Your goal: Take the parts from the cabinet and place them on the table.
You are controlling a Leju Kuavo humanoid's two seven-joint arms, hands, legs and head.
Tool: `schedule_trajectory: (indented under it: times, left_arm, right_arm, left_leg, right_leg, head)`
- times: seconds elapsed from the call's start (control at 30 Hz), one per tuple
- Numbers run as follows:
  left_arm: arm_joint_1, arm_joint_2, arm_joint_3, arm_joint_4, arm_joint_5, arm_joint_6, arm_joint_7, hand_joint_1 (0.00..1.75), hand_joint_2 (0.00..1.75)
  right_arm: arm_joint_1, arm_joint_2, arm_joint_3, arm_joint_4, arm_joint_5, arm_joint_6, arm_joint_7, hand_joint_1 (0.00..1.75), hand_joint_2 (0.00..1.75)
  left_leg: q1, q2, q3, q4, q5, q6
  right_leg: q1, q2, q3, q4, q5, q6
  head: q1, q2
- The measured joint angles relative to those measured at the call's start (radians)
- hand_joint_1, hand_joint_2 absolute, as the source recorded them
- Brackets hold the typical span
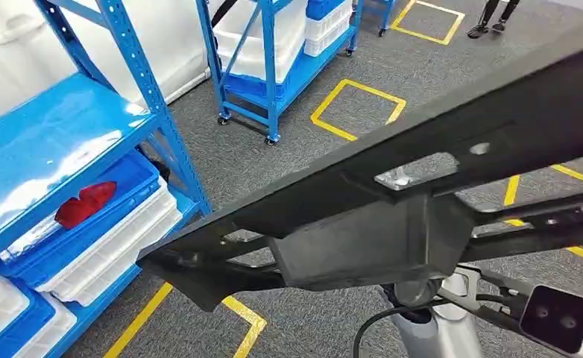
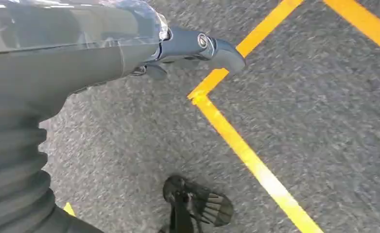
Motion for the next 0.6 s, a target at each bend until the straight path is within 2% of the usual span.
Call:
schedule_trajectory:
  times: [0.07,0.1,0.13,0.17,0.2,0.23,0.27,0.3,0.33,0.37,0.4,0.43,0.47,0.5,0.6]
  left_arm:
    - [0.001,0.005,0.005,0.000,0.000,0.012,0.000,0.00,1.75]
    - [-0.001,0.007,0.007,0.000,0.000,0.015,0.002,0.00,1.75]
    - [-0.004,0.007,0.009,0.000,0.000,0.015,0.007,0.00,1.75]
    - [-0.004,0.008,0.011,0.000,0.000,0.016,0.008,0.00,1.75]
    - [-0.003,0.009,0.012,0.000,0.001,0.017,0.011,0.00,1.75]
    - [0.001,0.009,0.012,0.000,0.001,0.017,0.015,0.00,1.75]
    - [0.003,0.010,0.013,0.000,0.001,0.016,0.017,0.00,1.75]
    - [0.003,0.009,0.013,0.000,0.000,0.013,0.017,0.00,1.75]
    - [0.002,0.009,0.013,0.000,-0.004,0.008,0.017,0.00,1.75]
    - [0.001,0.006,0.013,0.000,-0.009,0.005,0.017,0.00,1.75]
    - [0.000,0.003,0.013,0.000,-0.013,0.002,0.017,0.00,1.75]
    - [0.000,-0.003,0.013,0.000,-0.018,0.000,0.020,0.00,1.75]
    - [0.001,-0.006,0.013,0.000,-0.019,0.000,0.023,0.00,1.75]
    - [0.001,-0.012,0.012,0.000,-0.022,-0.001,0.026,0.00,1.75]
    - [0.000,-0.025,0.011,0.000,-0.024,-0.015,0.029,0.00,1.75]
  right_arm:
    - [0.016,0.000,-0.005,0.003,0.016,-0.006,-0.004,1.75,1.75]
    - [0.025,0.000,-0.011,0.004,0.025,-0.008,-0.004,1.75,1.75]
    - [0.033,-0.001,-0.017,0.004,0.030,-0.009,-0.004,1.75,1.75]
    - [0.034,-0.002,-0.022,0.004,0.030,-0.008,-0.006,1.75,1.75]
    - [0.034,-0.002,-0.024,0.004,0.031,-0.008,-0.006,1.75,1.75]
    - [0.038,-0.002,-0.026,0.004,0.031,-0.005,-0.006,1.75,1.75]
    - [0.044,-0.002,-0.027,0.004,0.031,-0.001,-0.006,1.75,1.75]
    - [0.050,-0.002,-0.028,0.004,0.033,0.001,-0.006,1.75,1.75]
    - [0.057,-0.003,-0.030,0.003,0.039,0.002,-0.006,1.75,1.75]
    - [0.063,-0.003,-0.031,0.001,0.044,0.002,-0.006,1.75,1.75]
    - [0.069,-0.003,-0.032,-0.005,0.047,0.003,-0.006,1.75,1.75]
    - [0.072,-0.003,-0.032,-0.013,0.050,0.005,-0.006,1.75,1.75]
    - [0.072,-0.003,-0.032,-0.020,0.055,0.005,-0.006,1.75,1.75]
    - [0.073,-0.003,-0.032,-0.029,0.063,0.005,-0.007,1.75,1.75]
    - [0.080,-0.005,-0.031,-0.047,0.068,0.001,-0.008,1.75,1.75]
  left_leg:
    - [-0.007,0.018,0.000,0.003,0.001,0.010]
    - [-0.004,0.027,0.002,-0.003,0.005,0.017]
    - [0.003,0.042,0.006,-0.011,0.011,0.026]
    - [0.002,0.051,0.009,-0.015,0.011,0.030]
    - [-0.002,0.063,0.009,-0.015,0.011,0.036]
    - [-0.005,0.077,0.009,-0.015,0.009,0.039]
    - [-0.006,0.093,0.009,-0.015,0.008,0.040]
    - [-0.007,0.106,0.009,-0.014,0.007,0.040]
    - [-0.007,0.118,0.010,-0.014,0.005,0.040]
    - [-0.007,0.129,0.012,-0.014,0.004,0.038]
    - [-0.007,0.138,0.015,-0.014,0.001,0.036]
    - [-0.007,0.147,0.019,-0.014,-0.002,0.032]
    - [-0.009,0.156,0.024,-0.014,-0.005,0.028]
    - [-0.016,0.164,0.024,-0.012,-0.010,0.020]
    - [-0.014,0.194,0.034,-0.021,-0.011,0.005]
  right_leg:
    - [-0.006,0.018,-0.004,-0.007,0.007,0.015]
    - [-0.003,0.029,-0.004,-0.009,0.009,0.023]
    - [-0.004,0.008,-0.005,-0.001,0.002,0.024]
    - [0.002,-0.047,-0.018,0.029,-0.018,0.029]
    - [0.000,-0.080,-0.050,0.091,-0.055,0.032]
    - [-0.003,-0.096,-0.093,0.176,-0.094,0.034]
    - [-0.005,-0.102,-0.136,0.260,-0.123,0.037]
    - [-0.007,-0.104,-0.158,0.301,-0.127,0.038]
    - [-0.009,-0.106,-0.154,0.292,-0.110,0.039]
    - [-0.010,-0.109,-0.128,0.240,-0.077,0.039]
    - [-0.010,-0.117,-0.083,0.156,-0.037,0.036]
    - [-0.008,-0.142,-0.027,0.057,0.001,0.030]
    - [0.001,-0.198,0.005,-0.010,-0.005,0.019]
    - [0.007,-0.194,0.006,-0.013,-0.001,0.014]
    - [0.013,-0.157,0.000,-0.013,0.000,0.003]
  head:
    - [0.000,0.000]
    - [0.000,0.000]
    - [0.000,0.000]
    - [0.000,0.000]
    - [0.000,0.000]
    - [0.000,0.000]
    - [0.000,0.000]
    - [0.000,0.000]
    - [0.000,0.000]
    - [0.000,0.000]
    - [0.000,0.000]
    - [0.000,0.000]
    - [0.000,0.000]
    - [0.000,0.000]
    - [0.000,0.000]
